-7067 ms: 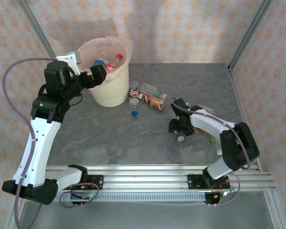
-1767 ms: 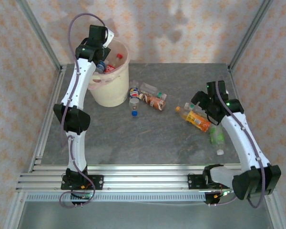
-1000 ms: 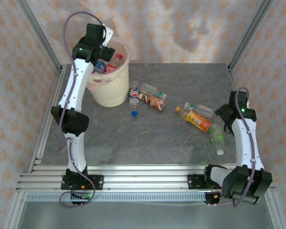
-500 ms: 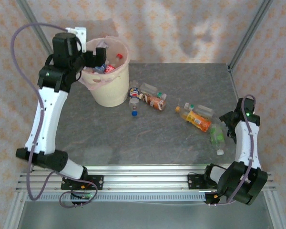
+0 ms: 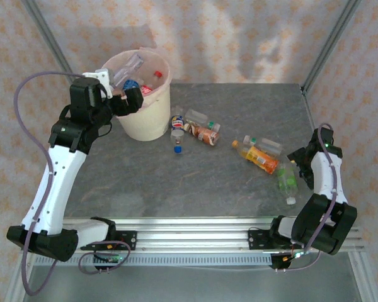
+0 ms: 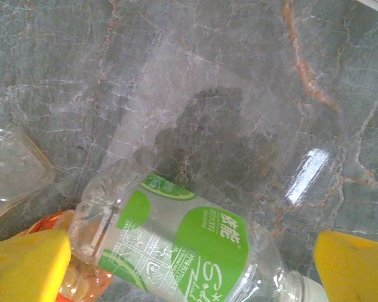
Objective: Put the plastic bottles in the bin
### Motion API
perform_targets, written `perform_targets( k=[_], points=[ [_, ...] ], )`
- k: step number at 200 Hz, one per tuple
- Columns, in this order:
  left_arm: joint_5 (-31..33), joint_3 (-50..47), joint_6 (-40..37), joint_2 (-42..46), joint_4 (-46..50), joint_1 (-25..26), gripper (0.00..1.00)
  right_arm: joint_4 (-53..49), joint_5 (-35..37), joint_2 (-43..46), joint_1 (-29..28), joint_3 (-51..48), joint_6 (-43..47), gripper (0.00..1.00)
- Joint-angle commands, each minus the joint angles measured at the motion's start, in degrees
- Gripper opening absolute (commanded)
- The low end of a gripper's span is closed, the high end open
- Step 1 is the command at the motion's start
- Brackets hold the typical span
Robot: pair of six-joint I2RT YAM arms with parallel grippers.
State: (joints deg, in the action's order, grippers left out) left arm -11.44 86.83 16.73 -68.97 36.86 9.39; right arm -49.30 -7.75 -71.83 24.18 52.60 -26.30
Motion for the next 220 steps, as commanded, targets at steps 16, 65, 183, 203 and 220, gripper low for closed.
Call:
perform_targets(
  k=[16, 65, 183, 203, 220],
  points=[
    [-0.6, -0.4, 1.1, 0.3, -2.0, 0.4, 1.0, 4.1, -7.1, -0.1, 1.0, -3.1, -0.2, 0.99],
    [-1.0, -0.4, 1.6, 0.2, -2.1, 0.4, 1.0, 5.1, -10.7, 1.0, 1.0, -5.0, 0.2, 0.99],
    [-1.4, -0.7, 2.6, 0.5, -3.4, 0.4, 1.0, 5.0, -20.9, 6.7, 1.0, -9.0, -0.1, 1.0],
    [-1.4, -0.7, 2.6, 0.3, -3.5, 0.5, 1.0, 3.6, -21.4, 7.0, 1.0, -7.1, 0.5, 1.0],
    [-1.2, -0.8, 2.6, 0.2, -3.6, 0.5, 1.0, 2.4, -21.0, 6.8, 1.0, -6.8, 1.0, 1.0]
  ],
)
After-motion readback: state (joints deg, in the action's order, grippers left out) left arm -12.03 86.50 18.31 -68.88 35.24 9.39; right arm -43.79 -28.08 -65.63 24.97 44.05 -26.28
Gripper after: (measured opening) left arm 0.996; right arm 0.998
